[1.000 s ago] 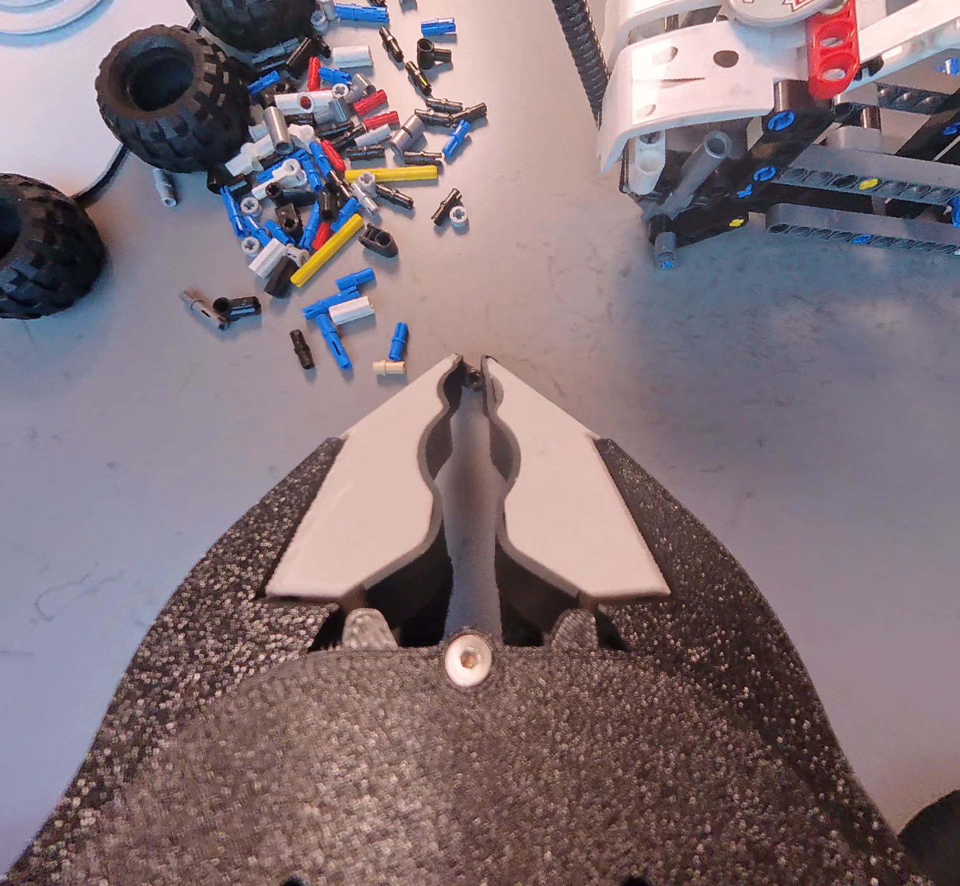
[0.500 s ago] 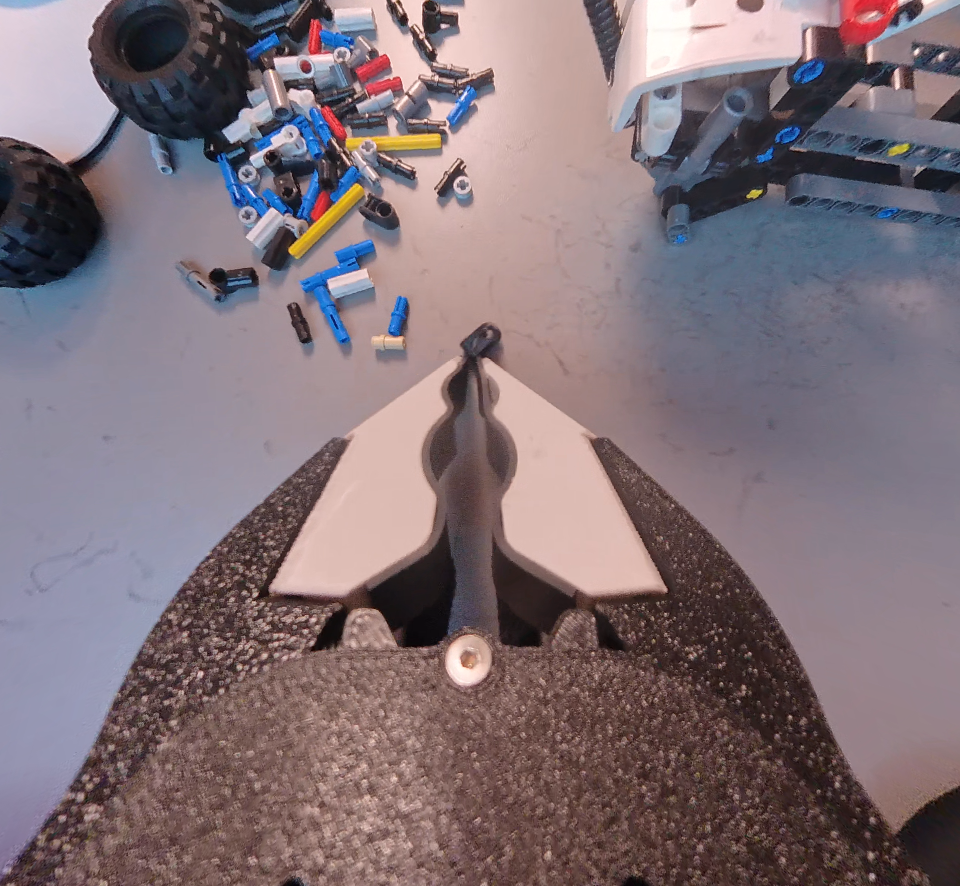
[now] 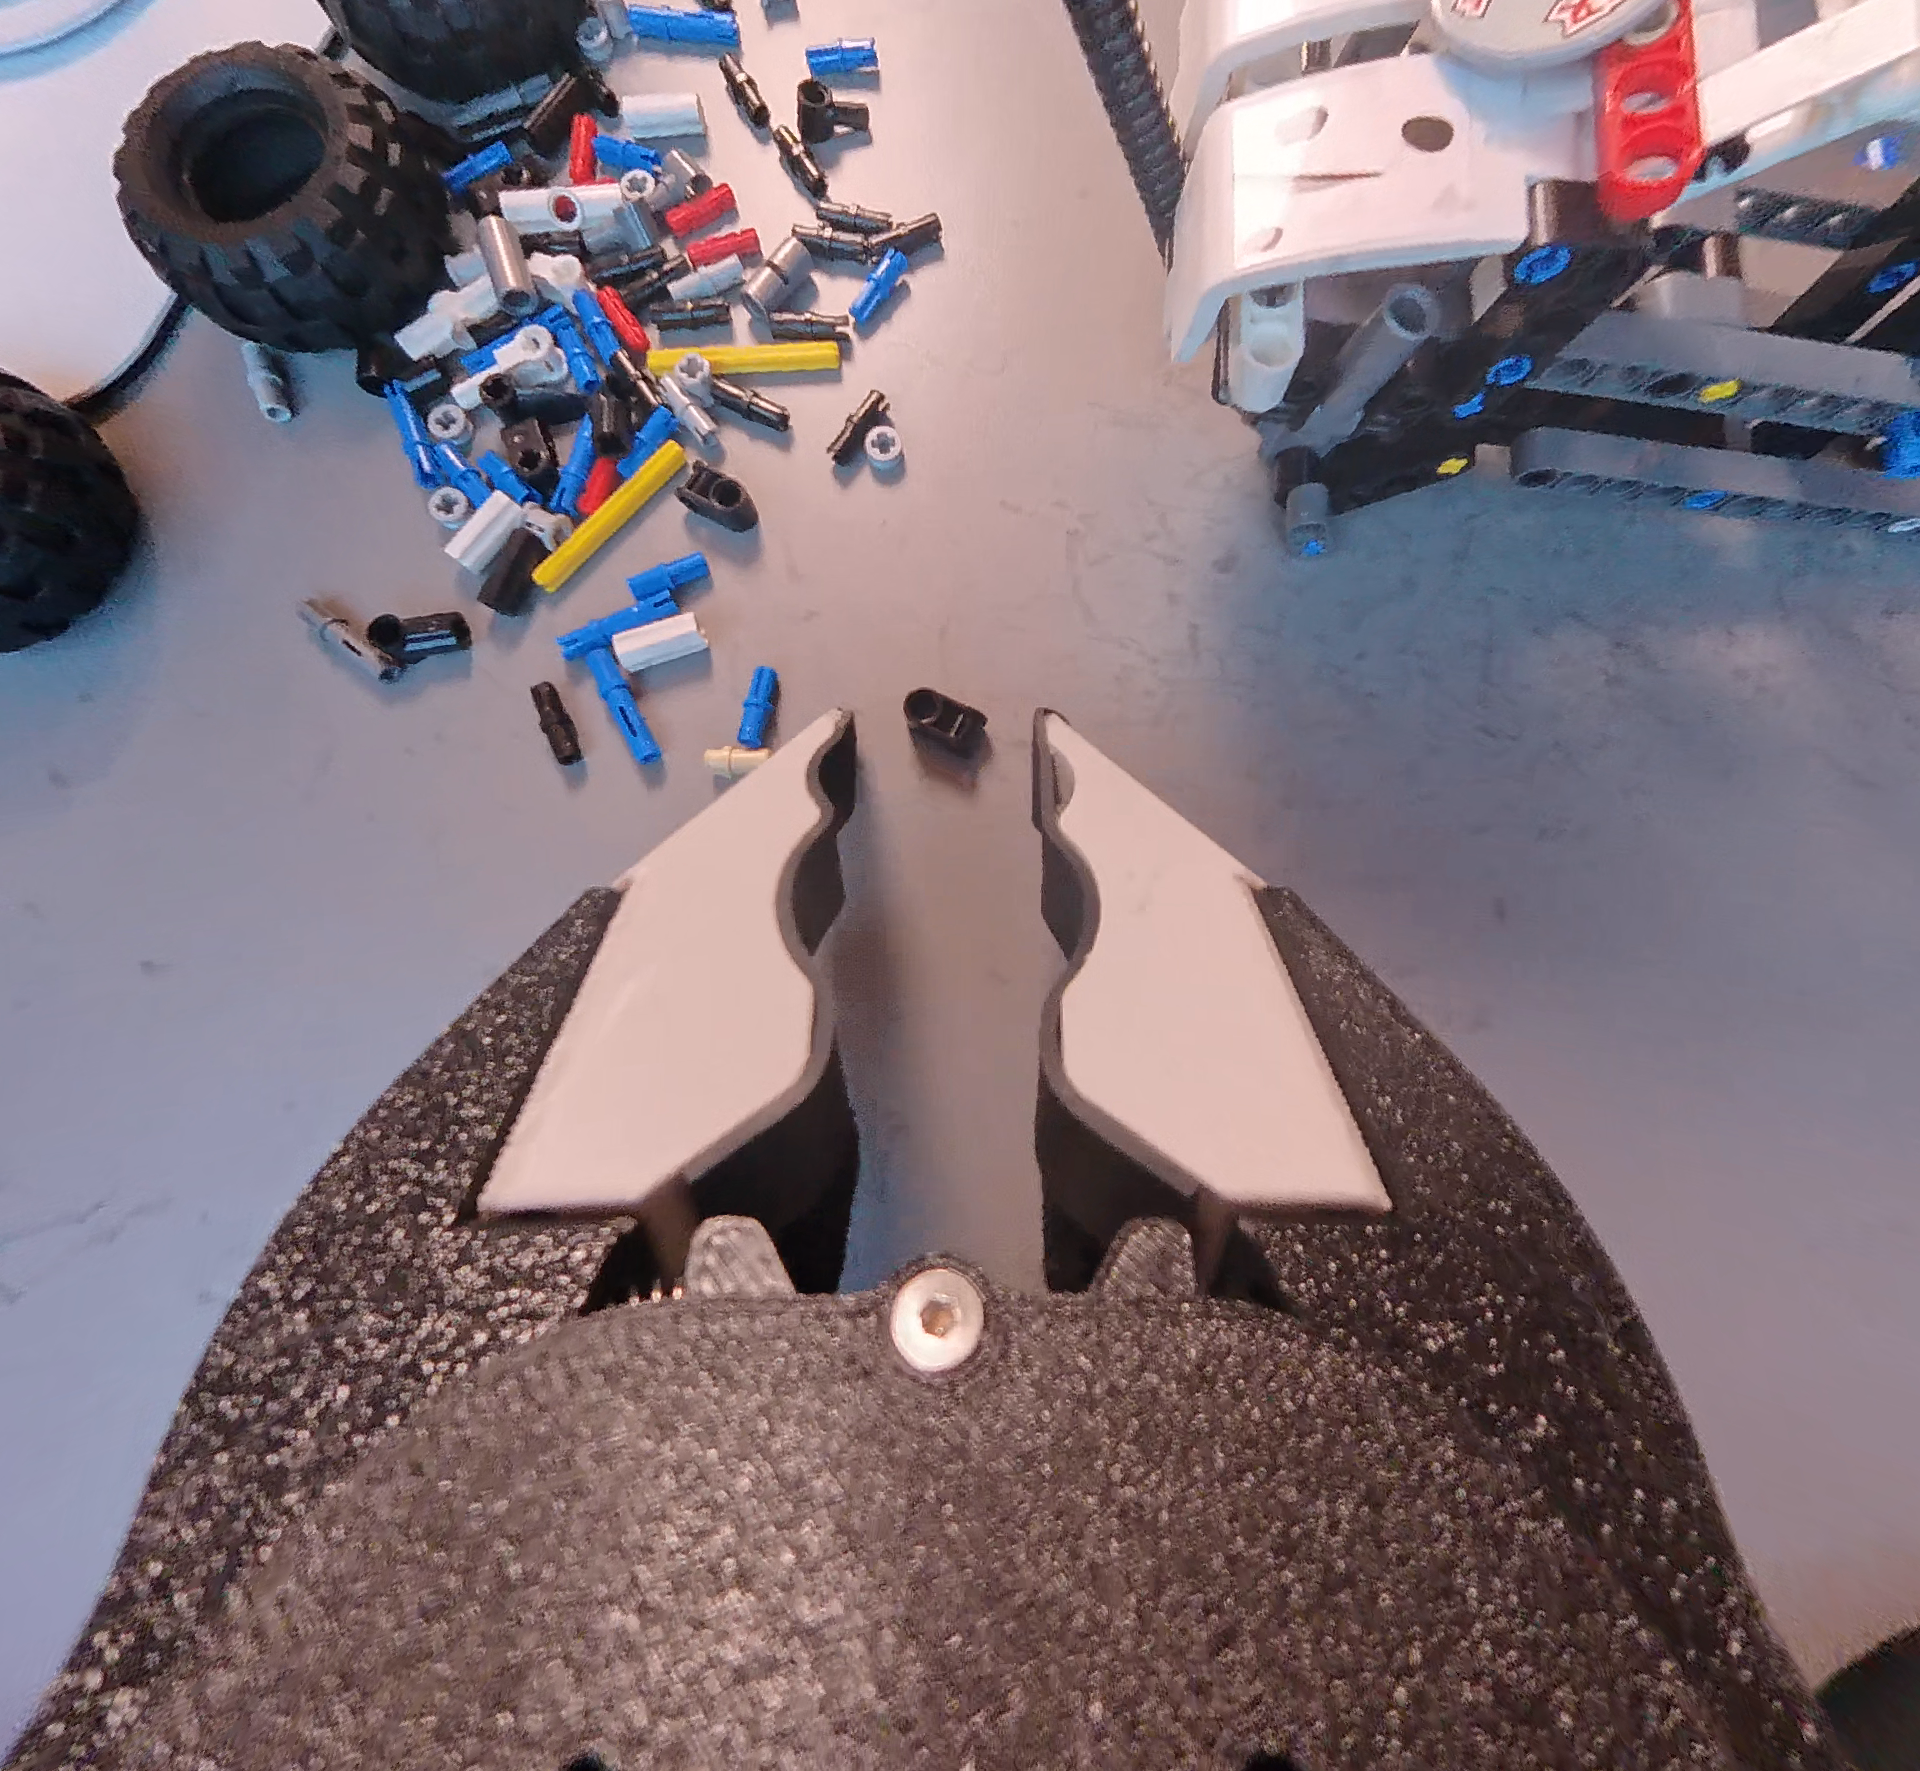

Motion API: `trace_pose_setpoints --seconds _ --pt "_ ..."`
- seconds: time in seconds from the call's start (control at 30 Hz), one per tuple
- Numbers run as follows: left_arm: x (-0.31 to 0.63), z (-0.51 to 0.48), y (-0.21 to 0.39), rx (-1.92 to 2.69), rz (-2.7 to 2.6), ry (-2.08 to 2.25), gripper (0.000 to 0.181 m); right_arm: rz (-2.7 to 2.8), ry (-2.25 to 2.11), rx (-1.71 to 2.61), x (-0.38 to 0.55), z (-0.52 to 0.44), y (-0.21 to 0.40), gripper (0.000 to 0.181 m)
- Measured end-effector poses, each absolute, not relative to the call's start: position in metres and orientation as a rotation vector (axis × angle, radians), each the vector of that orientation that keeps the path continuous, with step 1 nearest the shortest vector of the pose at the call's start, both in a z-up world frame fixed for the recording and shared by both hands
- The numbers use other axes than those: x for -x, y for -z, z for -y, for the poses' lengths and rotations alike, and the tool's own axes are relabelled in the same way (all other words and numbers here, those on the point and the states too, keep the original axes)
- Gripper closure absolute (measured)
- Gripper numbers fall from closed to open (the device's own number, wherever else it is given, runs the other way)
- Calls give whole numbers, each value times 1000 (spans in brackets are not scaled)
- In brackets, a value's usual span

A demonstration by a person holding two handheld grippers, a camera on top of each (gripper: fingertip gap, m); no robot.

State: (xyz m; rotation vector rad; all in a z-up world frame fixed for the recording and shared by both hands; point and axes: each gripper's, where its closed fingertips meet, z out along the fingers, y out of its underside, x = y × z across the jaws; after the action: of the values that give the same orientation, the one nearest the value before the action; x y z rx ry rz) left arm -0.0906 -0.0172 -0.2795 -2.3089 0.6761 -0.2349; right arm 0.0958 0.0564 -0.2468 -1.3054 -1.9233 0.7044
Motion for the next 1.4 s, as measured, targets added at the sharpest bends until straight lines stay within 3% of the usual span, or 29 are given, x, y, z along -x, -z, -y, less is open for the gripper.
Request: trace_pose_setpoints --seconds 0.07,0.33,0.47,0.73,0.9,0.97,1.2,1.4 --pt "88 14 279 2297 -680 249 166 1929 -695 1305 -96 -56 248 162" --pt "107 -28 249 2173 -539 104 166 1928 -716 1309 -94 -54 248 163" --pt "110 -44 263 2202 -511 75 166 1971 -772 1336 -96 -43 253 157" --pt "115 -47 238 2110 -389 60 147 2050 -708 1408 -99 -41 272 154" --pt "92 -38 191 1945 -364 208 144 2085 -695 1409 -92 -33 278 175" --pt "69 -28 173 1884 -409 321 144 2085 -642 1362 -89 -35 277 175" --pt "-27 13 146 1829 -471 871 144 1700 -652 860 -65 -17 168 175" --pt "-54 15 149 1814 -416 1067 151 1629 -403 647 -49 6 147 175"
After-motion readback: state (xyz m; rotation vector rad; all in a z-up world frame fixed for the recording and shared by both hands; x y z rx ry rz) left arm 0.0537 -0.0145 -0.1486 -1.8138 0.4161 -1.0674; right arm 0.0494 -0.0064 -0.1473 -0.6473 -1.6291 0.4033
